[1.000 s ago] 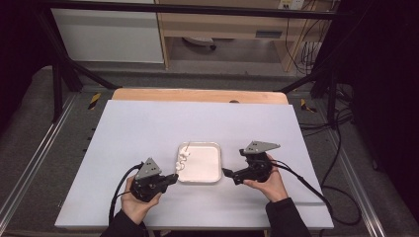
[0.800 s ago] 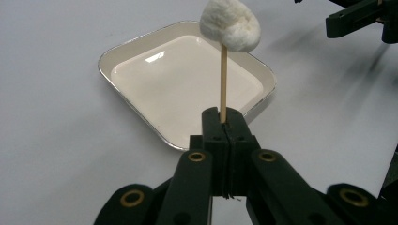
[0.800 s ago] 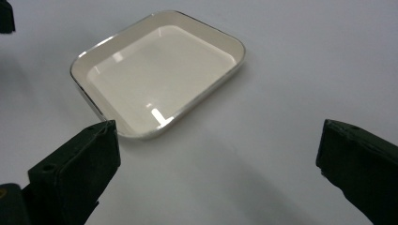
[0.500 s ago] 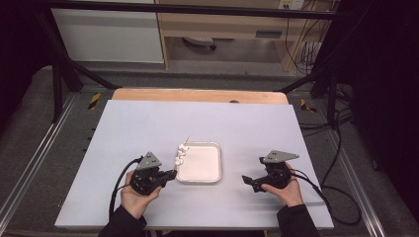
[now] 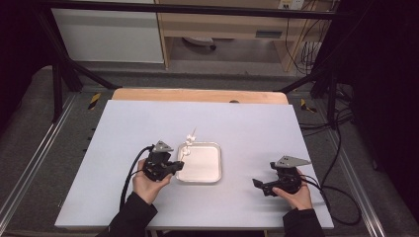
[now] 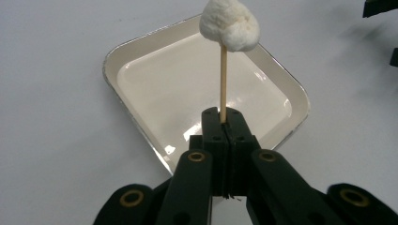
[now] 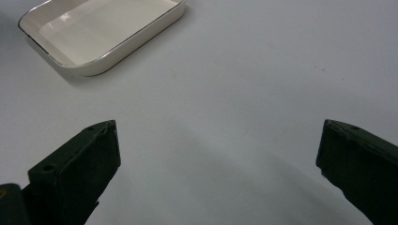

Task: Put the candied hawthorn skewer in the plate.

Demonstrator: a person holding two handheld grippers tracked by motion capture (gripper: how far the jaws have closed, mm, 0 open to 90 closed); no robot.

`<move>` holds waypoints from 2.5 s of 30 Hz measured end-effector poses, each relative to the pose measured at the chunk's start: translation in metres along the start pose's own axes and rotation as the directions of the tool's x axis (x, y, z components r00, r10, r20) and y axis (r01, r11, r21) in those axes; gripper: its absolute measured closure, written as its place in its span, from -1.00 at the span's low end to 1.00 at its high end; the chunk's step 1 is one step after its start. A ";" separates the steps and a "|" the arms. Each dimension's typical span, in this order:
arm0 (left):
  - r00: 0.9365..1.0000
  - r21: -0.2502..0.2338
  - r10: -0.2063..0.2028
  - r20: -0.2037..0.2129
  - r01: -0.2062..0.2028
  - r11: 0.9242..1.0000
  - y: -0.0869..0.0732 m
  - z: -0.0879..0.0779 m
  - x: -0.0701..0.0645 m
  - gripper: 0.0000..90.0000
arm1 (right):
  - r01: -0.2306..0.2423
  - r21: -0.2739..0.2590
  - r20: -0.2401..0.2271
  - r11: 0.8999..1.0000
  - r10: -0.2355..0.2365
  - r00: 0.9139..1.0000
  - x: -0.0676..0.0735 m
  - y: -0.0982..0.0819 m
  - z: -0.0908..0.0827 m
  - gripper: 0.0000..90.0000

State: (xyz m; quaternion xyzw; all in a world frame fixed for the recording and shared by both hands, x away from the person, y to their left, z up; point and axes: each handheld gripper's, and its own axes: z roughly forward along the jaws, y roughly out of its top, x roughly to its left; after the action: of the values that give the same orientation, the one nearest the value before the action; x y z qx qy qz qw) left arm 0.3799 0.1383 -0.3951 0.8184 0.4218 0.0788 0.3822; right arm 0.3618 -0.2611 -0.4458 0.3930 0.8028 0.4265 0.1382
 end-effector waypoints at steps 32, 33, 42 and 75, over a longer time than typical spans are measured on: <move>0.990 0.314 0.072 -0.118 -0.032 0.949 0.007 0.051 -0.018 0.97 | -0.003 0.005 0.000 1.000 0.003 1.000 -0.004 -0.007 -0.002 -0.98; 0.990 0.315 0.075 -0.121 -0.034 0.949 0.007 0.052 -0.018 0.96 | -0.003 0.005 -0.001 1.000 0.003 1.000 -0.004 -0.007 -0.002 -0.98; 0.991 0.313 0.079 -0.113 -0.040 0.949 0.007 0.051 -0.018 0.83 | -0.007 0.007 -0.001 1.000 0.007 1.000 -0.003 -0.007 -0.002 -0.98; 0.997 -0.078 0.070 -0.044 -0.074 0.994 -0.045 -0.038 0.043 -0.80 | -0.016 0.001 -0.005 1.000 0.016 1.000 -0.003 -0.006 -0.004 -0.99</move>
State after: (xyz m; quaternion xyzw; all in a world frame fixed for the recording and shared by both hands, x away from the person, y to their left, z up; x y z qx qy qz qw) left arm 0.3620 0.2076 -0.4080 0.8154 0.3964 0.1261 0.4025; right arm 0.3585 -0.2678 -0.4490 0.3983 0.8003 0.4281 0.1324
